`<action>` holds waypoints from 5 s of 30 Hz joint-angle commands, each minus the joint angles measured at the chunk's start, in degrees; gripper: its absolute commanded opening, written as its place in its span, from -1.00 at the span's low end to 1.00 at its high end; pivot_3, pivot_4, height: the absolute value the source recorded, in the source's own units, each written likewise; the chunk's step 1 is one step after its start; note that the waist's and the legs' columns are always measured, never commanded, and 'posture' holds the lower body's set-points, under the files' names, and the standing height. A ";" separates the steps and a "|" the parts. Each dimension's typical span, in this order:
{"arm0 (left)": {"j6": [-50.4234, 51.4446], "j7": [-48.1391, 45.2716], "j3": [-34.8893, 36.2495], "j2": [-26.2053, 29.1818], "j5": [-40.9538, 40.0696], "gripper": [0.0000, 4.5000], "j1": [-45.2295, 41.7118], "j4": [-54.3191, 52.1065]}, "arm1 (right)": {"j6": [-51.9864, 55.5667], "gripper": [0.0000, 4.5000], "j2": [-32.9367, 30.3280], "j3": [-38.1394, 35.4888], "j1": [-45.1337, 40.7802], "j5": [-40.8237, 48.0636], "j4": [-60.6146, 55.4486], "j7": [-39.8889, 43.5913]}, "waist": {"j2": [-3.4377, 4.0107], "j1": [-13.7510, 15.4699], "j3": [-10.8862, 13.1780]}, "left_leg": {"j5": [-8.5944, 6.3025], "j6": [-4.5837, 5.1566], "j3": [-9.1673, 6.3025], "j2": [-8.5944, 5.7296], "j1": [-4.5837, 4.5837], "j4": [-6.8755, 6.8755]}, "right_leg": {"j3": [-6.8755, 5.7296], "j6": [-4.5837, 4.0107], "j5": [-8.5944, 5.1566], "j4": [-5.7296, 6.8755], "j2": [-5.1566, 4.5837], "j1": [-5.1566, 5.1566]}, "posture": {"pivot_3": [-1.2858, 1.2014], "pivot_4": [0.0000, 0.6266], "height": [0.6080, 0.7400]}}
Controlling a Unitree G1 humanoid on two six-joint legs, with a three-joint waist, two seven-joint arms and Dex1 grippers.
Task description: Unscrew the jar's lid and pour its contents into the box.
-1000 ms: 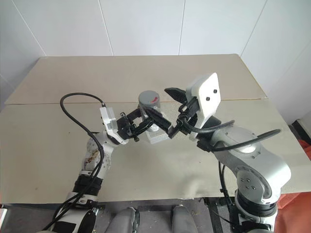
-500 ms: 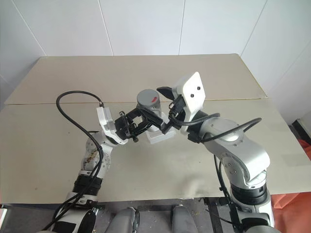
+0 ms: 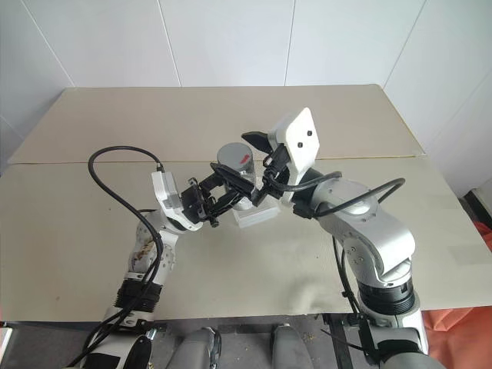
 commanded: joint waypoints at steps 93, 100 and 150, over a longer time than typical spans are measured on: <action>-0.55 -2.09 1.04 0.06 -0.90 -0.06 -2.64 2.30 | -1.41 0.99 -9.12 -8.72 6.61 6.90 -5.76 -0.32 | 0.00 0.08 0.00 | 0.11 0.17 0.00 0.00 0.03 0.07 | -0.01 -0.08 0.06 0.14 0.03 0.02 | 0.03 -0.52 1.00; -1.05 -2.36 0.91 -0.13 -0.51 -0.06 -2.69 3.09 | -1.49 0.99 -7.04 -7.75 3.35 11.37 -6.65 -0.82 | 0.00 -0.10 0.00 | 0.11 0.17 -0.01 0.01 0.03 0.06 | -0.01 -0.08 0.06 0.15 0.05 0.02 | 0.03 -0.52 1.00; -0.67 -2.76 1.58 -0.78 -1.55 -0.06 -2.73 3.04 | -0.37 0.99 -7.72 -8.78 6.62 5.86 -5.18 0.02 | 0.00 0.07 0.00 | 0.13 0.20 -0.01 0.00 0.04 0.07 | -0.01 -0.09 0.07 0.17 0.03 0.02 | 0.03 -0.52 1.00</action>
